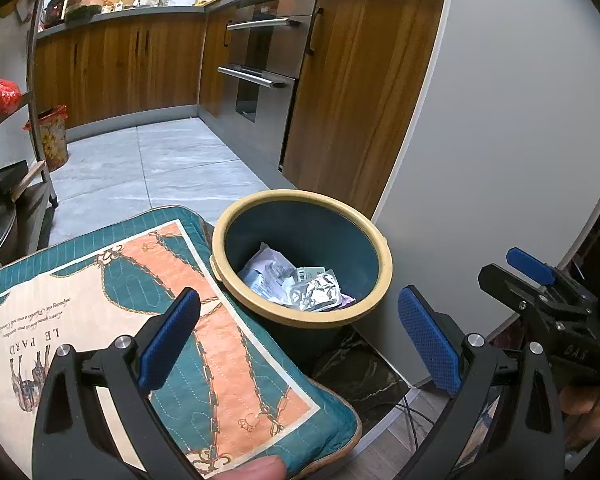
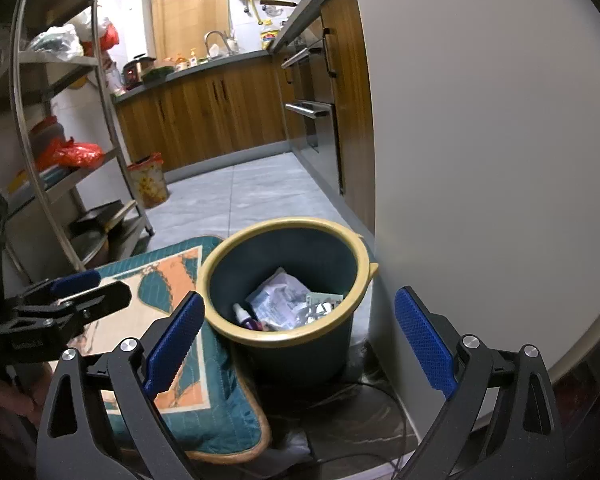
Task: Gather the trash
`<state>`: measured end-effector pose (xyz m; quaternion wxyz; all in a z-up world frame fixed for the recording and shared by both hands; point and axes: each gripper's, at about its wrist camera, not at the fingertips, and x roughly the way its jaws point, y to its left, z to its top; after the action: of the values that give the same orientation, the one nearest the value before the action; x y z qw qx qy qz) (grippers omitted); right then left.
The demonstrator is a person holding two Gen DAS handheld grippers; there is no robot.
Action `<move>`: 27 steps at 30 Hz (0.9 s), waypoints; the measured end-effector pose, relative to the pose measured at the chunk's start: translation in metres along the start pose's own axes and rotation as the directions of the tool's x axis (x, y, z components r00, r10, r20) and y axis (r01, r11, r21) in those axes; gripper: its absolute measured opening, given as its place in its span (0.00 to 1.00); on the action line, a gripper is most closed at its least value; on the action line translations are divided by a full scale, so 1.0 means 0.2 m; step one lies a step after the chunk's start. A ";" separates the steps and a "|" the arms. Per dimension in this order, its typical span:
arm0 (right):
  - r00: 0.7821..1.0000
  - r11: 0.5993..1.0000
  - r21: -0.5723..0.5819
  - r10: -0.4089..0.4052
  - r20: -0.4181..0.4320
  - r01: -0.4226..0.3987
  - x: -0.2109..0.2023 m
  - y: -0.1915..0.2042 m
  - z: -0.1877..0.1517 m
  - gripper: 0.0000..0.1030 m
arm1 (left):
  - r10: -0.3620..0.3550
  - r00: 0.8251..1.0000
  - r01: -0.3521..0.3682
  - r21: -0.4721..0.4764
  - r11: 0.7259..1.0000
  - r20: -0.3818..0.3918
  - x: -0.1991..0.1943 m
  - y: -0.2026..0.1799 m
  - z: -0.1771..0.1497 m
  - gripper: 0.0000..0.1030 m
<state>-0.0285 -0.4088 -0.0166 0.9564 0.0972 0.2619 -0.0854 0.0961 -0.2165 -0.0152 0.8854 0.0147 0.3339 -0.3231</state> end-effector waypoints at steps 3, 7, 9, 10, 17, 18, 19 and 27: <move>1.000 1.000 0.002 0.000 0.000 0.000 0.00 0.00 0.00 0.93 | 0.000 1.000 0.000 0.003 1.000 0.002 0.00 -0.01 0.00 0.95; 1.000 1.000 0.000 0.002 0.000 -0.002 0.00 0.00 0.00 0.93 | 0.001 1.000 -0.001 0.003 1.000 0.002 0.00 -0.01 0.00 0.95; 1.000 1.000 0.000 0.002 0.001 -0.002 0.00 0.00 0.00 0.93 | 0.000 1.000 0.000 0.004 1.000 0.002 0.00 -0.01 0.00 0.95; 1.000 1.000 0.000 0.002 0.000 -0.002 0.00 0.00 0.00 0.93 | 0.000 1.000 0.000 0.003 1.000 0.002 0.00 -0.01 0.00 0.95; 1.000 1.000 0.000 0.003 0.000 -0.003 0.00 0.01 0.00 0.93 | 0.000 1.000 0.000 0.003 1.000 0.002 0.00 -0.01 0.00 0.95; 1.000 1.000 0.000 0.003 0.000 -0.003 0.00 0.01 0.00 0.93 | -0.001 1.000 0.001 0.004 1.000 0.002 0.00 -0.01 0.00 0.95; 1.000 1.000 0.000 0.003 0.001 -0.003 0.00 0.01 0.00 0.93 | -0.001 1.000 0.001 0.004 1.000 0.001 0.00 -0.01 0.00 0.95; 1.000 1.000 0.000 0.002 0.000 -0.002 0.00 0.01 0.00 0.93 | 0.000 1.000 0.000 0.003 1.000 0.001 0.00 -0.01 0.00 0.95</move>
<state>-0.0286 -0.4059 -0.0167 0.9565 0.0977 0.2617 -0.0844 0.0955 -0.2179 -0.0146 0.8856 0.0158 0.3329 -0.3235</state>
